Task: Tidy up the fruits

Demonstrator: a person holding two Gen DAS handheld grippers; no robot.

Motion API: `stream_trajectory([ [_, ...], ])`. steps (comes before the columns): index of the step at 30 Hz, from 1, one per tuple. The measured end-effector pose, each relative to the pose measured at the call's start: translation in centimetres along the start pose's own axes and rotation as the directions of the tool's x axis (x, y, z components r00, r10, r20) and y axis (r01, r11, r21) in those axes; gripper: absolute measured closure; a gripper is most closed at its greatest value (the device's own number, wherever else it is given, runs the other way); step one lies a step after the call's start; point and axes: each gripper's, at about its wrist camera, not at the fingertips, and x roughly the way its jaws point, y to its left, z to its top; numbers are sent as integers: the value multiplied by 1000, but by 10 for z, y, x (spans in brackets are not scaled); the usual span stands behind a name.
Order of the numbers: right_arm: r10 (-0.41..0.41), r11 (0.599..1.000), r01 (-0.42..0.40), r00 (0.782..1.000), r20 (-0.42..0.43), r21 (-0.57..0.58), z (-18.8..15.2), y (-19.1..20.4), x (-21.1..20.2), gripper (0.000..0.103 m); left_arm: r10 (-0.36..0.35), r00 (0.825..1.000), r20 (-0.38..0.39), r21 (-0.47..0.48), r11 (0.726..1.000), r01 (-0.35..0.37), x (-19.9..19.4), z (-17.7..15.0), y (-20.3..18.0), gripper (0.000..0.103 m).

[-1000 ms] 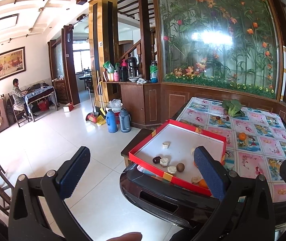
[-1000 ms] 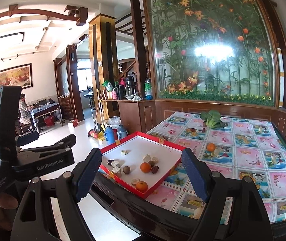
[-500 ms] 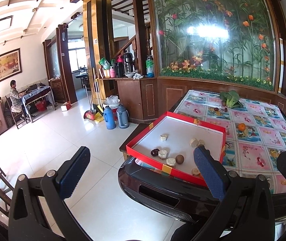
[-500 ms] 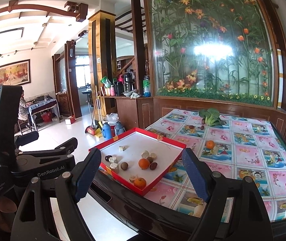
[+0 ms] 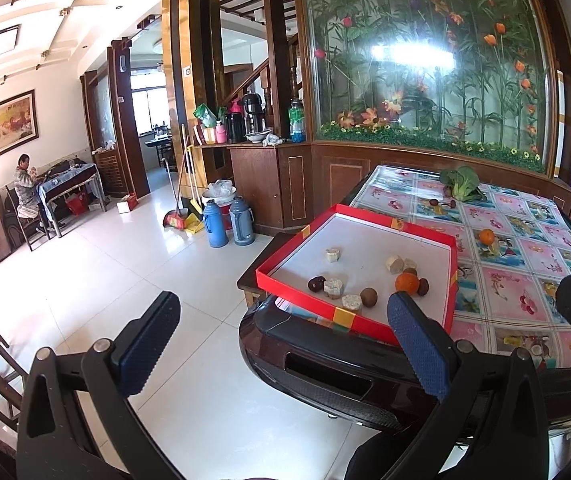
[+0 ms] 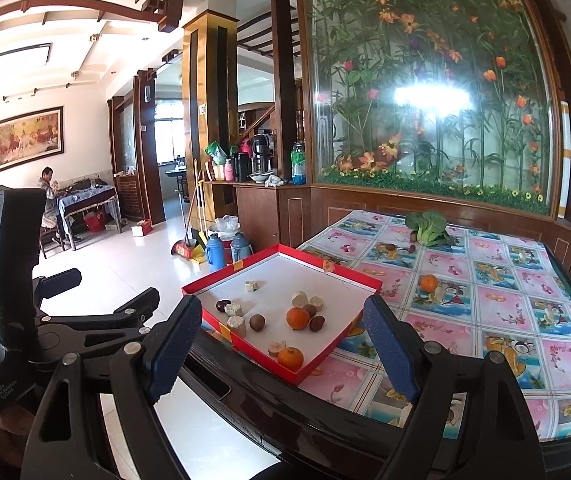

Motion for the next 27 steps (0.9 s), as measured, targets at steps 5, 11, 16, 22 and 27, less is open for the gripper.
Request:
stream_trajectory([
  [5,-4,1000,4,1000,-7,-17,7,9,14,20,0,1000,-9,-11,1000,0,7,-5,14,0],
  [11,5,999,-6,1000,-27,-44,19,30,47,20,28,999,-32,-22,999,-29,31,-9,38,0],
  [16,-8,996,4,999,-49,-91,21,47,73,20,35,996,-76,-52,998,-39,64,-9,58,0],
  [22,-37,988,25,997,-74,-150,23,62,100,20,34,992,-119,-51,998,-41,103,-1,69,0],
  [27,-41,988,24,993,-113,-152,28,67,124,20,27,989,-145,-39,999,-33,125,9,73,0],
])
